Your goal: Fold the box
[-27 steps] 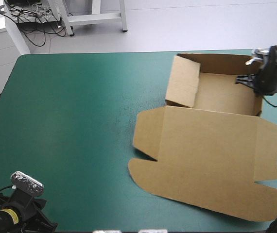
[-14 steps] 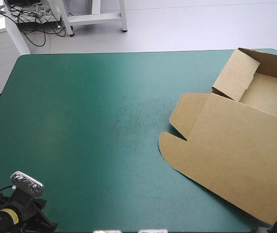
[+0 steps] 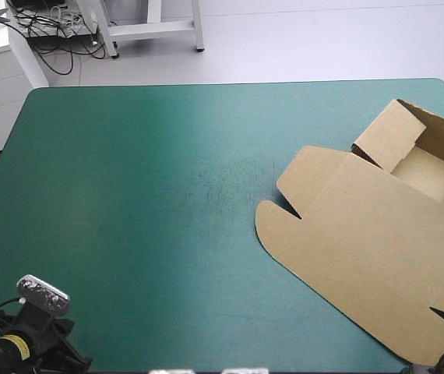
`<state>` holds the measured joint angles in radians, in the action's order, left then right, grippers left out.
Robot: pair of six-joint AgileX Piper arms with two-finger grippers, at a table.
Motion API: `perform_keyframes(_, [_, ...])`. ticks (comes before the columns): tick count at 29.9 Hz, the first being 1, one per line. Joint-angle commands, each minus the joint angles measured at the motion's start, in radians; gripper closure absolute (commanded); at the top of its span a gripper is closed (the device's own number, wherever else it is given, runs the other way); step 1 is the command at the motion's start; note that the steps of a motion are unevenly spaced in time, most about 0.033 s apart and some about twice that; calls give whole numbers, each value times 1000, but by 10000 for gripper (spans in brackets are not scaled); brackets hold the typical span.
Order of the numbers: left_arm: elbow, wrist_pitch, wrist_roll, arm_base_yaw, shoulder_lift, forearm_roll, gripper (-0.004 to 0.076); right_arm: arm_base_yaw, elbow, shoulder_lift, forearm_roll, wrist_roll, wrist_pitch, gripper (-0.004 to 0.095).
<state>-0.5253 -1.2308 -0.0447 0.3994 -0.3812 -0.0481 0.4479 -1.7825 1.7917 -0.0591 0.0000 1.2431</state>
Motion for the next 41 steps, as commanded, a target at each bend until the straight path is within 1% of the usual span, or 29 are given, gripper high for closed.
perform_keyframes(1, [-24, 41, 9, 4, -11, 4, 734, 3, -24, -53, 19, -8, 11, 304])
perform_keyframes(4, [-24, 41, 9, 4, -11, 4, 734, 3, -8, -81, 68, -13, 11, 307])
perform_keyframes(6, [-24, 41, 9, 4, -11, 2, 734, 3, 17, -116, 99, -53, 11, 322])
perform_keyframes(8, [-24, 41, 9, 4, -11, 0, 734, 3, 41, -158, 103, -89, 11, 349])
perform_keyframes(11, [-24, 41, 9, 4, -11, 0, 734, 3, 67, -218, 99, -63, 11, 411])
perform_keyframes(13, [-24, 41, 9, 4, -11, 0, 734, 3, 84, -266, 114, -45, 11, 511])
perform_keyframes(18, [-24, 41, 9, 4, -11, 0, 734, 3, 142, -428, 208, -113, 11, 918])
perform_keyframes(22, [-24, 41, 9, 4, -11, 0, 734, 3, 190, -552, 272, -113, 6, 917])
perform_keyframes(24, [-24, 41, 9, 4, -11, 0, 734, -19, 228, -622, 286, -113, -5, 917])
perform_keyframes(29, [-24, 41, 9, 4, -11, 0, 734, -147, 335, -773, 230, -113, -3, 917])
perform_keyframes(30, [-24, 41, 9, 4, -11, 0, 734, -187, 365, -812, 213, -113, 3, 917])
perform_keyframes(34, [-24, 41, 9, 4, -11, 0, 734, -286, 511, -942, 217, -113, 9, 918])
perform_keyframes(38, [-24, 41, 7, 4, -11, 0, 734, -316, 660, -1067, 232, -119, 9, 923])
perform_keyframes(41, [-24, 41, 7, 4, -11, 0, 734, -316, 783, -1163, 230, -176, 9, 923])
